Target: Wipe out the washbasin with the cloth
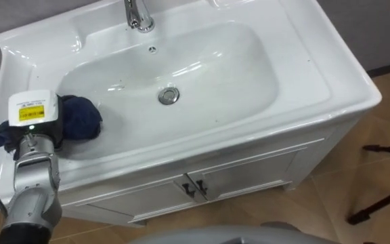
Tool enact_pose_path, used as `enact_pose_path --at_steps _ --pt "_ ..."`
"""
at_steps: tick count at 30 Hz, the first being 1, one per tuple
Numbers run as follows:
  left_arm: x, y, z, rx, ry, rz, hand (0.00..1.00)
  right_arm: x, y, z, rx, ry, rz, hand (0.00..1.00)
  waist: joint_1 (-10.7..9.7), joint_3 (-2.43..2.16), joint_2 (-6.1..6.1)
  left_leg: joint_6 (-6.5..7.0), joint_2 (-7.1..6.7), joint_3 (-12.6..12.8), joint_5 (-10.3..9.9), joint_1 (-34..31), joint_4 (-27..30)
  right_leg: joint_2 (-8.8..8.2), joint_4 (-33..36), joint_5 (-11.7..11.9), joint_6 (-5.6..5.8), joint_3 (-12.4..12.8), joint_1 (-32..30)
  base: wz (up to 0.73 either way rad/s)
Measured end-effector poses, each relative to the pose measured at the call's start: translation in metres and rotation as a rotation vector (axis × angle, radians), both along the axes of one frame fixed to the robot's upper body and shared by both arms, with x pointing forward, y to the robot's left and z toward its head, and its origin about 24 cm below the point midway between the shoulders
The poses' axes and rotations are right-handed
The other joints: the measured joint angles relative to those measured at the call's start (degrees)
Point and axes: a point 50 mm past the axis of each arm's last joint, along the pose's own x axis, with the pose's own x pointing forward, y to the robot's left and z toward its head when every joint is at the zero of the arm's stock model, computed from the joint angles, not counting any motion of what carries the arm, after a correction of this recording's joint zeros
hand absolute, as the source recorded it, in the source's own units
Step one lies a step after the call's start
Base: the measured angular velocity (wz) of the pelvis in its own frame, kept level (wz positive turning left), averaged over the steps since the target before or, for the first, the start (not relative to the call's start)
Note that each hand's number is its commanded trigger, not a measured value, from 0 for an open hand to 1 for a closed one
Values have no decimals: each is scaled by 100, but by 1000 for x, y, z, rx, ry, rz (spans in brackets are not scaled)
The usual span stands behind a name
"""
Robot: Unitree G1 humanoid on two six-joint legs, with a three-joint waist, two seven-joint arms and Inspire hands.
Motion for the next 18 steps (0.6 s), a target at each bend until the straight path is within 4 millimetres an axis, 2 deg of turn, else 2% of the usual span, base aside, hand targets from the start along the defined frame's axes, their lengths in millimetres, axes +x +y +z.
enact_pose_path --at_steps 10,14,18 --pt "4 21 26 55 6 77 100 -12 -7 3 -30 27 0 0 55 0 -22 0 -16 -25 0 -18 6 -13 -20 1 19 -5 27 3" --pt "6 21 34 50 -6 79 100 -14 -6 3 -26 22 -4 0 57 0 -59 1 -43 -153 0 -78 38 -54 -27 -1 38 -107 35 14" --pt "9 19 38 47 -20 70 100 -16 -6 2 -30 21 -1 0 119 2 -77 1 -44 -146 0 -79 37 -56 -34 7 49 -108 40 3"
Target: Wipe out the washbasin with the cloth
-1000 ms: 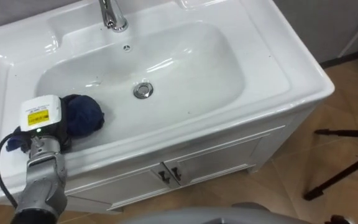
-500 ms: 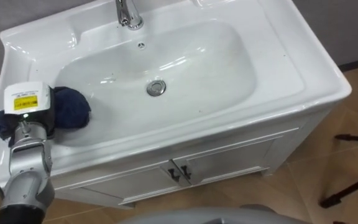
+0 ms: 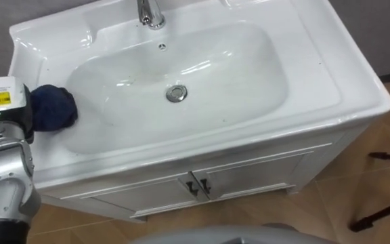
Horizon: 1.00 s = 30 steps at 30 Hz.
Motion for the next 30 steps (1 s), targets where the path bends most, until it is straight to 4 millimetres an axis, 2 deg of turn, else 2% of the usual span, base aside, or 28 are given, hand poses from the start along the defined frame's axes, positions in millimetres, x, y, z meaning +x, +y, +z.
enact_pose_path --at_steps 5,11,13,18,26,30 --pt "1 0 -1 -65 -18 12 100 -2 5 -2 4 -5 1 0 18 14 -24 1 -3 -3 0 79 0 -6 0 -32 12 -3 92 3" --pt "1 -3 -5 -243 -85 40 100 -3 8 -3 8 9 20 0 -21 16 -28 1 -11 -49 -1 74 1 -10 -18 -32 18 -20 113 3" --pt "1 -11 -9 -358 -152 61 100 -10 13 -5 16 25 11 0 -8 14 -28 1 -12 -156 0 87 4 -5 -116 3 23 -50 194 11" --pt "1 -23 -14 -512 -256 86 100 -16 23 -10 42 42 -13 0 15 23 -49 1 -13 -141 0 90 -10 -4 -99 1 23 -51 178 0" --pt "-1 -28 -17 -634 -410 144 100 -16 26 -10 48 31 -26 0 5 28 -226 1 -9 -1 0 175 -70 16 -78 -3 26 69 174 -9" --pt "-1 -29 -17 -624 -443 135 100 -16 29 -11 55 24 -39 0 11 -1 -272 2 -16 37 0 207 -131 21 -88 5 40 113 169 -4"
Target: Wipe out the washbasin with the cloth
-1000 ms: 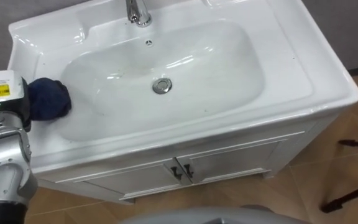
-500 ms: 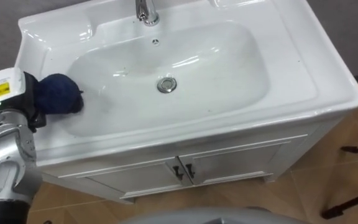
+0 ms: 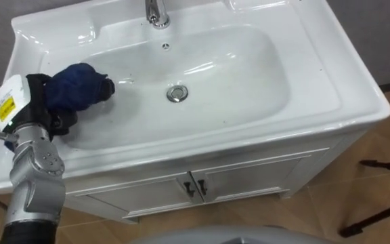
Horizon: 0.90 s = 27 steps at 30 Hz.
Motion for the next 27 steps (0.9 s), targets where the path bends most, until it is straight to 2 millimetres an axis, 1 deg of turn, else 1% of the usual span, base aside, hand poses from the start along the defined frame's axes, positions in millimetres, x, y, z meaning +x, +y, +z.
enact_pose_path --at_steps 4,5,6,10,12,16,17,18,24,25,27 --pt "-2 2 -1 21 -18 25 100 3 1 0 3 -12 3 0 -8 -5 9 0 -4 79 0 37 -20 0 -4 7 11 21 17 -7" --pt "-2 2 -1 24 -20 28 100 3 1 0 4 -13 3 0 -10 -6 13 0 -6 78 0 44 -22 -1 -3 7 11 21 37 0" --pt "-3 3 -2 31 -26 36 100 3 2 0 6 -14 3 0 -17 5 28 0 -6 78 0 65 -27 -1 -14 7 12 16 90 0" --pt "-4 5 -2 50 -44 58 100 5 2 0 7 -23 6 0 -4 -3 83 0 -8 79 0 94 -31 -3 -5 0 14 13 96 0" --pt "-5 8 -1 57 -54 73 100 5 3 0 9 -23 6 0 -1 -3 90 0 -7 80 0 118 -30 -1 -3 0 13 15 88 0" --pt "-8 15 -1 84 -80 123 100 5 4 -1 22 -23 2 0 -6 0 90 0 -8 87 0 158 -31 -3 8 -5 10 23 115 0" --pt "-9 16 -1 88 -83 128 100 4 5 -1 24 -23 1 0 -6 12 72 0 -8 87 0 161 -31 -3 11 -5 10 26 116 0" --pt "-10 17 -2 94 -83 137 100 4 6 -2 26 -19 1 0 -1 15 71 0 -8 87 0 167 -32 -2 19 -4 10 27 116 0" --pt "-12 22 1 112 -108 165 100 3 7 -2 27 -10 -2 0 3 9 74 4 -8 93 -3 181 -32 -4 90 -6 9 35 91 -1" --pt "-12 24 2 118 -115 177 100 3 7 -2 27 -7 -3 0 2 21 54 6 -8 95 -4 187 -32 -4 101 -8 7 35 90 0" --pt "-13 25 3 127 -128 187 100 2 7 -2 26 -5 -4 0 4 13 68 6 -7 95 -4 188 -32 -4 111 -8 7 33 90 0"
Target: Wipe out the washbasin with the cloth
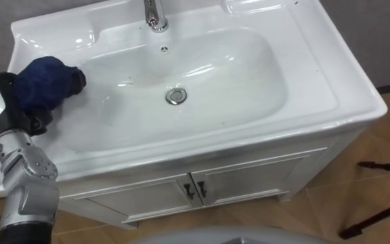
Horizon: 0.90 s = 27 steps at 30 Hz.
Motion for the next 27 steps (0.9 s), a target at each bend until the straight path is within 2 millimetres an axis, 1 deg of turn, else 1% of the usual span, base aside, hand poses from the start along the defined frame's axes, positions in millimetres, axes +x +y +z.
enact_pose_path --at_steps 3,5,10,21,27 --pt "0 0 0 8 -8 6 100 0 0 0 0 0 -1 0 19 0 11 5 1 -1 -5 0 -15 2 18 0 0 -1 3 0" --pt "-2 2 0 12 -7 14 100 1 0 0 -1 -3 -2 0 19 -17 40 8 1 -1 -7 16 -58 7 19 3 -3 2 4 0" --pt "-9 8 0 26 -14 53 100 0 0 0 -4 -2 -3 0 19 -25 66 8 1 2 -7 52 -85 8 17 7 -8 -5 20 0" --pt "-13 10 -1 38 -18 74 100 1 -1 1 -7 -6 -12 0 19 -25 75 9 -1 8 -8 55 -115 6 9 3 -4 -5 8 0" --pt "-18 12 -10 37 12 98 100 -2 -3 1 -14 9 -37 0 16 -27 70 9 -5 19 -7 81 -145 4 32 -12 -6 -2 -2 0"
